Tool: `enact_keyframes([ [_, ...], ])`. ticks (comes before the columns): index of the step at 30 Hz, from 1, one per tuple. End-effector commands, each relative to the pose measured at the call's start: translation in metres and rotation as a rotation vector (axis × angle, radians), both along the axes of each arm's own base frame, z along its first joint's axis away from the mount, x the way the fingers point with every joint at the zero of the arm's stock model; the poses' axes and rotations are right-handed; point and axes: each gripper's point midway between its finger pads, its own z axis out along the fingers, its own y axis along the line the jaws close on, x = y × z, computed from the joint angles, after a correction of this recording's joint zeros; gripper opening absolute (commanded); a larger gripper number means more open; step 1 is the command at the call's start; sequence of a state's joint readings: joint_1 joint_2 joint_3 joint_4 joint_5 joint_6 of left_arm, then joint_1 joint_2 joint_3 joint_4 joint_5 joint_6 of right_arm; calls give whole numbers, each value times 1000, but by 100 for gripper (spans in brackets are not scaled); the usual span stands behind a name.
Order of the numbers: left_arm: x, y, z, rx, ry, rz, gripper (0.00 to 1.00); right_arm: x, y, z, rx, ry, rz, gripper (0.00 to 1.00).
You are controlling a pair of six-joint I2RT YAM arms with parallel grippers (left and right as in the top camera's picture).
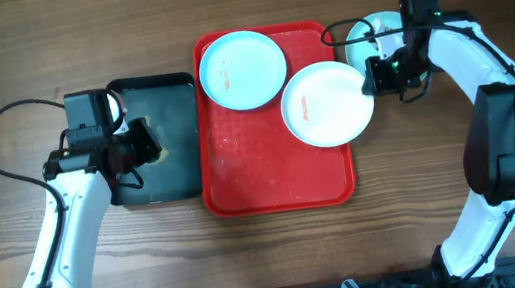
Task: Clean dirty plates on tray and stack at the side
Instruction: 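Move the right gripper to the white plate rim and grip it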
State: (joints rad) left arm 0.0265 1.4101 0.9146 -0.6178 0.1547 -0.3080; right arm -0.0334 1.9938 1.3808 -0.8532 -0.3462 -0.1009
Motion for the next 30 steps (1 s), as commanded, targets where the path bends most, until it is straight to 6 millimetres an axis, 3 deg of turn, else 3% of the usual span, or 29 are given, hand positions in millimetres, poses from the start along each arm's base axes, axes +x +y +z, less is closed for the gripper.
enact_keyframes([
  [1,-2,-2,-4,-4,8,-19,4,-8,2,-6,-47,40,17,4],
  [10,-2,-2,-4,-4,8,-19,4,-42,78,-8,-74,106,216,4],
  [16,-2,-6,-3,-27,6,-31,4,-61,115,-8,-80,184,114,6],
  [22,0,-27,1,-48,-30,-157,4,-61,133,-7,-63,198,15,9],
  [24,0,-36,2,-48,-34,-185,4,-64,138,-6,-34,212,22,17],
  [25,0,-42,2,-48,-38,-204,4,-65,139,-5,-28,213,28,26],
  [30,-3,-73,3,-50,-50,-296,4,-58,141,-5,-24,170,79,35],
])
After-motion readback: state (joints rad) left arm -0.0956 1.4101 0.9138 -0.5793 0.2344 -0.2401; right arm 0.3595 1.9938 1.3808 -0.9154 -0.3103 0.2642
